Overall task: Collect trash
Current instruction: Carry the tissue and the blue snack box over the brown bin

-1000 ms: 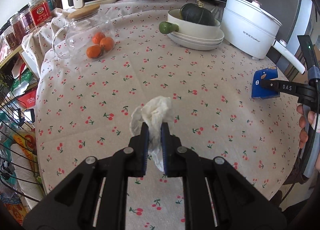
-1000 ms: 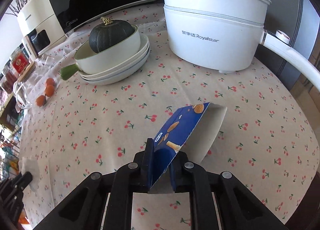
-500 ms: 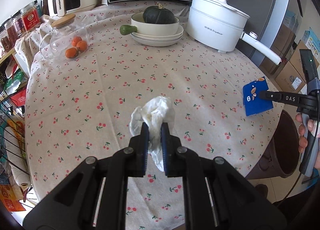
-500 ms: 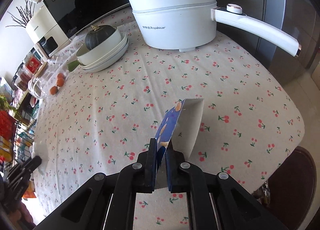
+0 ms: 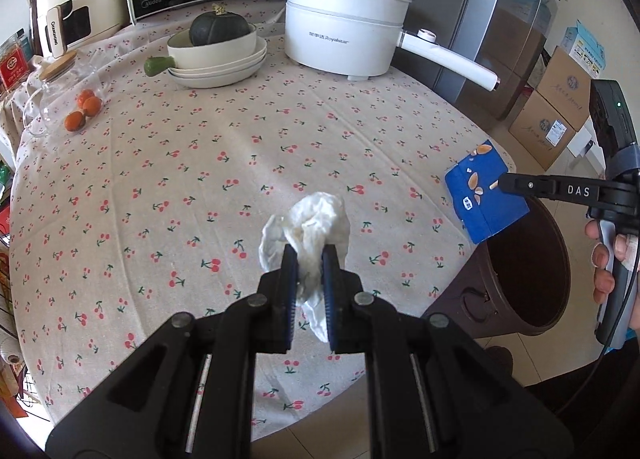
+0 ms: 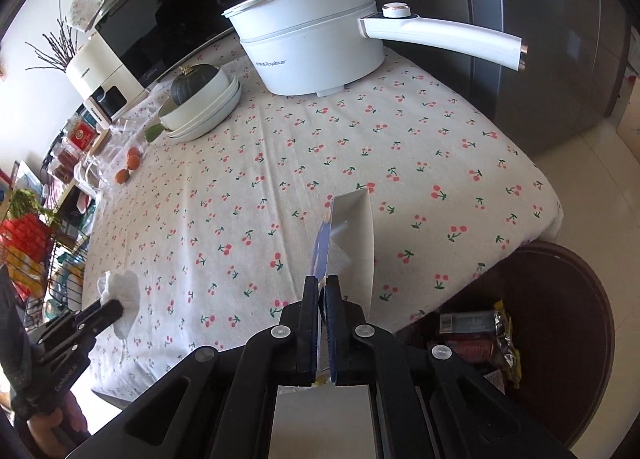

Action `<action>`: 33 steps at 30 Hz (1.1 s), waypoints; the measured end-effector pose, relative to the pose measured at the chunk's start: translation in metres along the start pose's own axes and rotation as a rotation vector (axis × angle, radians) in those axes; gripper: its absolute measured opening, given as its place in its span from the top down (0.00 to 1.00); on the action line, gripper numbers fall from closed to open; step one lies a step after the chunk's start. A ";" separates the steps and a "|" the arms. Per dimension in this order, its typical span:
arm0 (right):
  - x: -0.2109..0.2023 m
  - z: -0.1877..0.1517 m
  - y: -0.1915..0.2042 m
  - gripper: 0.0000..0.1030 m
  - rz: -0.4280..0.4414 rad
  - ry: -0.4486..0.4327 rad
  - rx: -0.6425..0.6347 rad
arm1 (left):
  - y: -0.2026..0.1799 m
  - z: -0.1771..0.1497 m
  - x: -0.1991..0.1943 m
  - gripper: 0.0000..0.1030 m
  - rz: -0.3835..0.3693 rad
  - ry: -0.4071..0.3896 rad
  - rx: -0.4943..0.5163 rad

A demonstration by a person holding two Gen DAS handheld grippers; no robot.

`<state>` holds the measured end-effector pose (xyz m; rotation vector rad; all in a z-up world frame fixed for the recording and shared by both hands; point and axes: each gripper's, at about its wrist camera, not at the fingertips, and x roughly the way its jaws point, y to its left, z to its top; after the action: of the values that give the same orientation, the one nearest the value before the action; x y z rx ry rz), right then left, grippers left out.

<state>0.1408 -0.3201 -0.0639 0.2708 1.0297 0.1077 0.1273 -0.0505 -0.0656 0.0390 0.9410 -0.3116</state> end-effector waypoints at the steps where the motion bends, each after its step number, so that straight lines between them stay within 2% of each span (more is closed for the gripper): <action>1: -0.002 -0.001 -0.005 0.96 0.008 -0.005 0.014 | -0.004 0.001 0.002 0.87 -0.007 0.002 0.006; 8: -0.010 0.008 -0.030 0.97 0.018 -0.034 0.065 | -0.024 0.007 0.016 0.87 -0.043 0.021 0.013; 14: 0.012 0.022 -0.034 0.93 -0.048 -0.030 0.035 | -0.033 0.015 0.024 0.87 -0.060 0.023 0.002; 17: 0.028 0.023 -0.039 0.78 -0.109 -0.006 0.022 | -0.033 0.015 0.027 0.87 -0.061 0.030 0.004; 19: 0.032 0.022 -0.045 0.38 -0.124 -0.001 0.038 | -0.032 0.016 0.027 0.87 -0.062 0.034 0.008; 20: 0.032 0.022 -0.048 0.31 -0.129 -0.011 0.049 | -0.032 0.016 0.028 0.87 -0.062 0.035 0.010; 24: 0.038 0.023 -0.045 0.28 -0.133 0.012 0.041 | -0.027 0.017 0.029 0.87 -0.063 0.038 0.005; 27: 0.046 0.019 -0.031 0.22 -0.147 0.040 -0.016 | -0.024 0.017 0.029 0.87 -0.066 0.041 -0.004; 32: 0.062 0.009 -0.013 0.20 -0.257 0.087 -0.125 | -0.026 0.015 0.025 0.87 -0.065 0.036 0.008; 33: 0.064 0.008 -0.013 0.23 -0.271 0.091 -0.126 | -0.026 0.015 0.024 0.87 -0.063 0.035 0.013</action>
<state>0.1795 -0.3203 -0.1166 0.0101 1.1361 -0.0606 0.1448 -0.0838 -0.0731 0.0268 0.9759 -0.3761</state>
